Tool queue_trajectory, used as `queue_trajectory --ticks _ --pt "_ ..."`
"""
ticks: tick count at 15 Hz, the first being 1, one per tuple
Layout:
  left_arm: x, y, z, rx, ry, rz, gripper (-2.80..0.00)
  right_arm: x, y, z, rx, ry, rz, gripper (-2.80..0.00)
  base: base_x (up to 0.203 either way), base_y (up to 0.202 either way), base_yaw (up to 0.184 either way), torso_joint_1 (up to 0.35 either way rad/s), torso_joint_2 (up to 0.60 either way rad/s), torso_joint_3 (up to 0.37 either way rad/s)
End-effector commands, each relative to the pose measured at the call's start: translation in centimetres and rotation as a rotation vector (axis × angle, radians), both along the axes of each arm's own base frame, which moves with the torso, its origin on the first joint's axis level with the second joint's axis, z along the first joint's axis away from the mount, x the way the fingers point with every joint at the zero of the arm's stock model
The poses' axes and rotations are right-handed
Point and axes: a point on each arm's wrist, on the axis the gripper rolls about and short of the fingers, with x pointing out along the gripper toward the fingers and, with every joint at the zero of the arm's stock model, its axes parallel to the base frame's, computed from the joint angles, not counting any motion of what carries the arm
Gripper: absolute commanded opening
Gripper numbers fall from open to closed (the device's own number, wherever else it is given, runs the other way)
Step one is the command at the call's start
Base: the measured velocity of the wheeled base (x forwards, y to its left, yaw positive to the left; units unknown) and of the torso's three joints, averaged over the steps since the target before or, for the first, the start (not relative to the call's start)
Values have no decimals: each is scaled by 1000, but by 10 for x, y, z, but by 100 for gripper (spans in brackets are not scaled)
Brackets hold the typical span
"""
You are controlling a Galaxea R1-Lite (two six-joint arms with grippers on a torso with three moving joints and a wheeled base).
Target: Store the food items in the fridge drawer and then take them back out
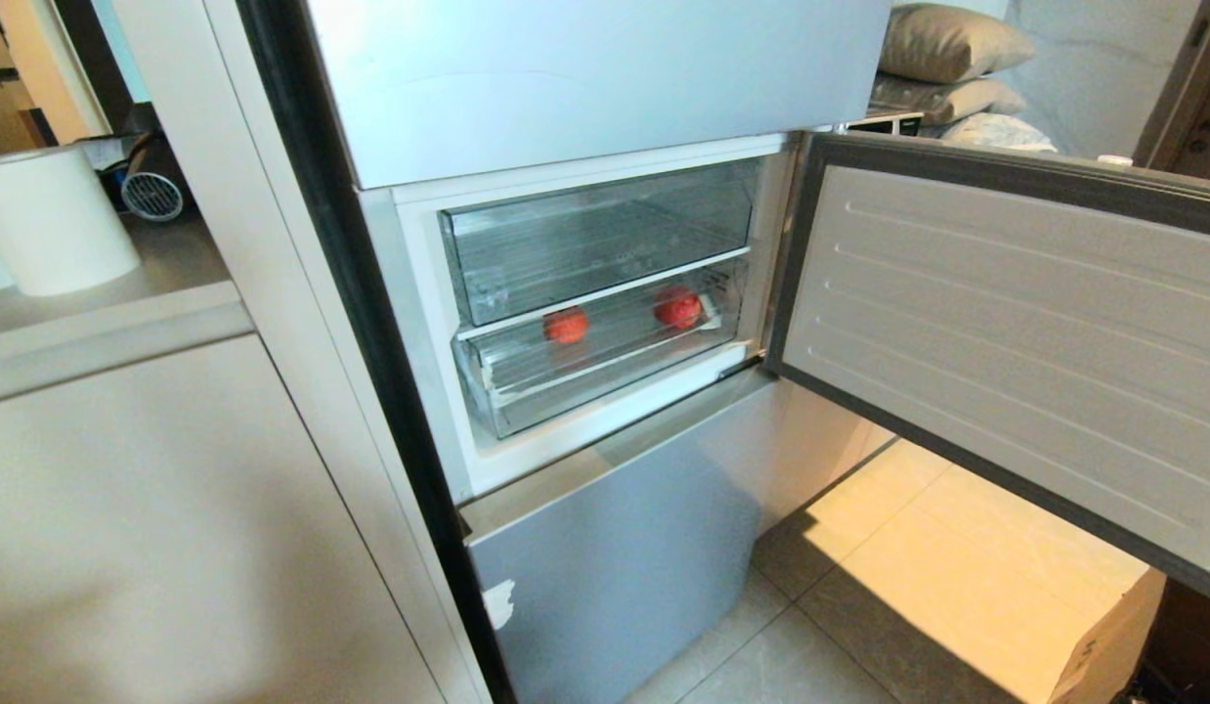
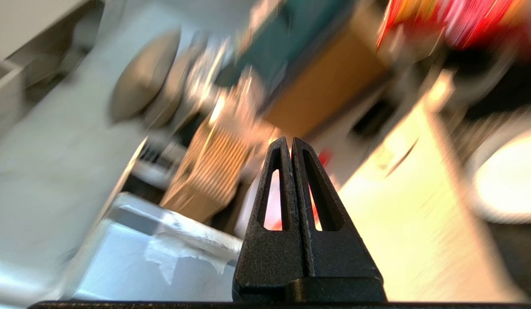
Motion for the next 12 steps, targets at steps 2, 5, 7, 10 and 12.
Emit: queue_trajectory --ticks 2,5,7,10,12 --pt "0 0 0 0 1 1 -280 18 -37 -16 159 -30 194 -280 0 0 0 0 0 0" --pt "0 0 0 0 1 1 -280 27 -50 -15 247 -69 406 -280 0 0 0 0 0 0" --pt "0 0 0 0 1 3 -280 29 -50 -18 297 -63 497 -280 0 0 0 0 0 0" --pt "0 0 0 0 1 1 -280 32 -47 -20 347 -47 591 -280 0 0 0 0 0 0" --pt "0 0 0 0 1 1 -280 43 -42 -24 367 -38 632 -280 0 0 0 0 0 0"
